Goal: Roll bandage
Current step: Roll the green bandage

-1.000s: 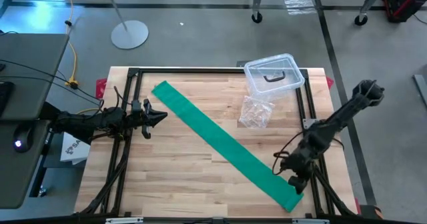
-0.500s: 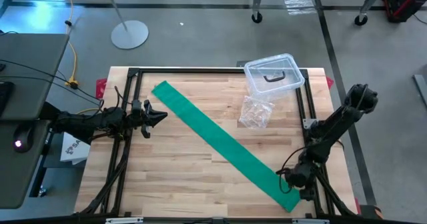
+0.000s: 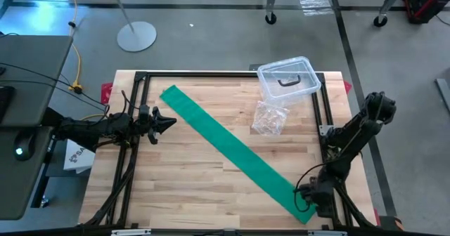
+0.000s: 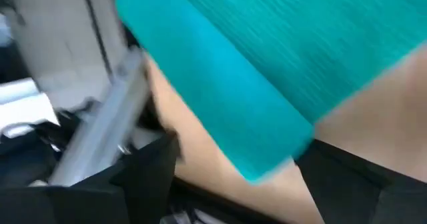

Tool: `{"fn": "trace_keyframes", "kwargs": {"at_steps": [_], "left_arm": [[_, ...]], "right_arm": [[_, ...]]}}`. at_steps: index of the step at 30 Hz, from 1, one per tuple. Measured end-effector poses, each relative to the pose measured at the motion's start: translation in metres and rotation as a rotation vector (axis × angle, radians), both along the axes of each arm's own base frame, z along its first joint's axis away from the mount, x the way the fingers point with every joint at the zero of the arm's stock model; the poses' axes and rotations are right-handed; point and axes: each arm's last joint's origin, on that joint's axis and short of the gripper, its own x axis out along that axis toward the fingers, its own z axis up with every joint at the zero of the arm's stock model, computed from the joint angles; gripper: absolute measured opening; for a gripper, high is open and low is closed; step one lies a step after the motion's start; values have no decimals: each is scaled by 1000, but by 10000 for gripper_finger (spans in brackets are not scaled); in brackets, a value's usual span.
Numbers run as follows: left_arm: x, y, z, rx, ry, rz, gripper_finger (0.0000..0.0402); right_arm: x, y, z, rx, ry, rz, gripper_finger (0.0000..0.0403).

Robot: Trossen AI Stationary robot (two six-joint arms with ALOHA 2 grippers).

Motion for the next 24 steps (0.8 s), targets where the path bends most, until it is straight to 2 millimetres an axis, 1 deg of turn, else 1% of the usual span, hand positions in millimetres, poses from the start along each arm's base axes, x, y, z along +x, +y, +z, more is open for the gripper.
{"fn": "trace_keyframes", "kwargs": {"at_steps": [5,11,16,20,24], "left_arm": [[0,0,0,0,0,0,28],[0,0,0,0,0,0,28],[0,0,0,1,0,0,28],[0,0,0,1,0,0,28],[0,0,0,0,0,0,28]], "right_arm": [[-3,8,7,46,-81,-74,288],[-11,17,10,74,-95,-180,286],[-24,22,10,67,-71,-267,286],[-31,24,9,56,-88,-382,286],[-34,27,1,36,-78,-442,286]]}}
